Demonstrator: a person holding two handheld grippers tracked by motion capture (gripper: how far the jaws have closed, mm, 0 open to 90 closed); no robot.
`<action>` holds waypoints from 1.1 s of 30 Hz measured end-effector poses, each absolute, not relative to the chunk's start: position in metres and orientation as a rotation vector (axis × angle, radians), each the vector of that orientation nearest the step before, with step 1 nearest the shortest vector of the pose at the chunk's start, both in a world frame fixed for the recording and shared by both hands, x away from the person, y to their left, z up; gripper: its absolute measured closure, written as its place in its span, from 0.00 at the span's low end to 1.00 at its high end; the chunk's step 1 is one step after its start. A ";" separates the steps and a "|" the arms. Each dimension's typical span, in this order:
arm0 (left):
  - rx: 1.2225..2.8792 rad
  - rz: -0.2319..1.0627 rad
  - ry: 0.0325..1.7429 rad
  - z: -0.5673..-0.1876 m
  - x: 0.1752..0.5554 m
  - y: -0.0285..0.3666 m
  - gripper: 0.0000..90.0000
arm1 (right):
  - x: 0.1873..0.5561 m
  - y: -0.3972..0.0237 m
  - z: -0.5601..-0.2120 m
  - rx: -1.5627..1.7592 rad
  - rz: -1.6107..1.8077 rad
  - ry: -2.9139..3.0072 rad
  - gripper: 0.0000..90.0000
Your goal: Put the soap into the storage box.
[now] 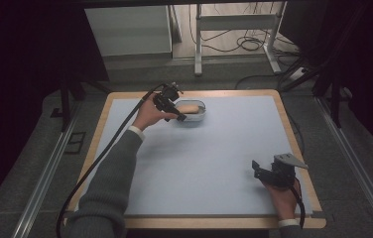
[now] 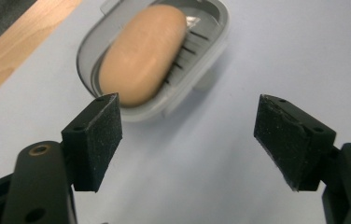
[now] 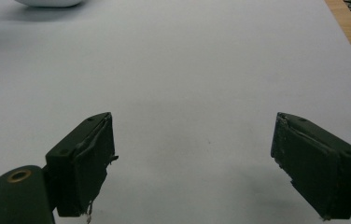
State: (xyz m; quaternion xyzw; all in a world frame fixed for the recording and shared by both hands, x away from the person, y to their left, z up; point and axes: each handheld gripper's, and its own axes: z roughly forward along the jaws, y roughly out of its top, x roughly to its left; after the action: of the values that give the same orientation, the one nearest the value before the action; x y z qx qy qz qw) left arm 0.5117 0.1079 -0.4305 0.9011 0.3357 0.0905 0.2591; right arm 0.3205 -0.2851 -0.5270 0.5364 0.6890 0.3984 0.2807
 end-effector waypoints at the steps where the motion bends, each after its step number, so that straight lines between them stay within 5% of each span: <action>1: 2.433 0.250 0.916 -0.431 0.507 0.111 0.26 | 0.321 -0.285 -0.527 1.439 1.069 1.846 0.15; 18: 2.318 0.305 0.905 -0.442 0.425 0.152 0.24 | 0.321 -0.285 -0.527 1.444 1.068 1.850 0.15; 33: 2.178 0.297 1.020 -0.501 0.346 0.199 0.23 | 0.322 -0.285 -0.527 1.456 1.062 1.849 0.15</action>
State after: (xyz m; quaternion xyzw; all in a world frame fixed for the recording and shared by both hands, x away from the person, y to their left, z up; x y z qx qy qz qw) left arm 0.3458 0.1993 -0.5005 0.8414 0.3942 0.1146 0.3515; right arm 0.3219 -0.2854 -0.5273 0.5419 0.6883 0.3953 0.2761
